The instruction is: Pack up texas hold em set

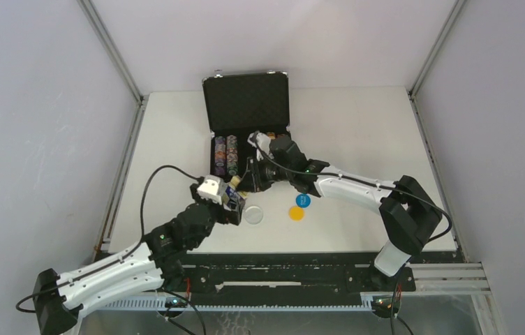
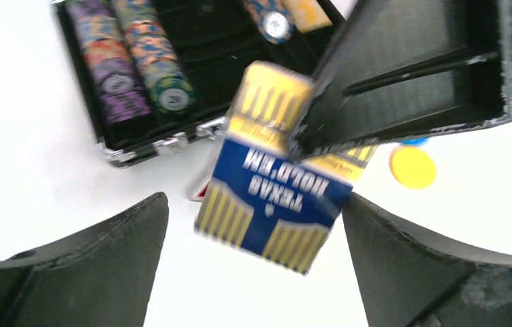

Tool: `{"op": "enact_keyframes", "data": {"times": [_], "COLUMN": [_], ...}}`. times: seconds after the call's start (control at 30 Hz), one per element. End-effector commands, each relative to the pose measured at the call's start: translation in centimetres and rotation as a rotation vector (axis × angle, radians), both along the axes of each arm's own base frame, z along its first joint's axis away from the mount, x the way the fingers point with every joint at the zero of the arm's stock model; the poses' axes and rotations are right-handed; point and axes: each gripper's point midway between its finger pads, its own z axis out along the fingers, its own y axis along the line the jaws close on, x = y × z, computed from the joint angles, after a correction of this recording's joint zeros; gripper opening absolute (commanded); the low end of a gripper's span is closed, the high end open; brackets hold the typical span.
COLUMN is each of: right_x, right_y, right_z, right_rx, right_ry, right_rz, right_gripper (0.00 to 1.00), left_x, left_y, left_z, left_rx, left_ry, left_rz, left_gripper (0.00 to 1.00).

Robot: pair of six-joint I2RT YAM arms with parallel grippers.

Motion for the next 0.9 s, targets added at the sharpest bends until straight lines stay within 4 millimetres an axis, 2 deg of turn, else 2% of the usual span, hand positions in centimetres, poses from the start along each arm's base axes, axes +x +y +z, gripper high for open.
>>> {"op": "enact_keyframes", "data": {"times": [0.0,0.13,0.43,0.63,0.87], "right_x": [4.6,8.3,13.9,16.0,17.6], "right_y": [-1.4,-2.9,-3.2,-3.3,-3.4], "right_z": [2.8,3.1,1.7,-0.4,-1.8], "right_rx": [0.057,0.051,0.096,0.096,0.109], "right_ry": [-0.093,-0.145,-0.202,-0.165,-0.167], "right_rz": [-0.158,-0.311,-0.551,-0.668,-0.751], "right_gripper": [0.0,0.0,0.0,0.0,0.0], "left_x": [2.2,1.8,2.0,2.6,3.1], "left_y": [8.1,10.2,11.0,11.2,11.4], "left_z": [1.5,1.7,1.6,0.8,0.6], "left_rx": [-0.091,-0.166,-0.232,-0.29,-0.319], "left_ry": [-0.086,-0.096,-0.085,-0.036,-0.022], "left_rz": [0.499,0.614,0.65,0.63,0.61], "left_gripper": [1.0,1.0,1.0,1.0,1.0]}}
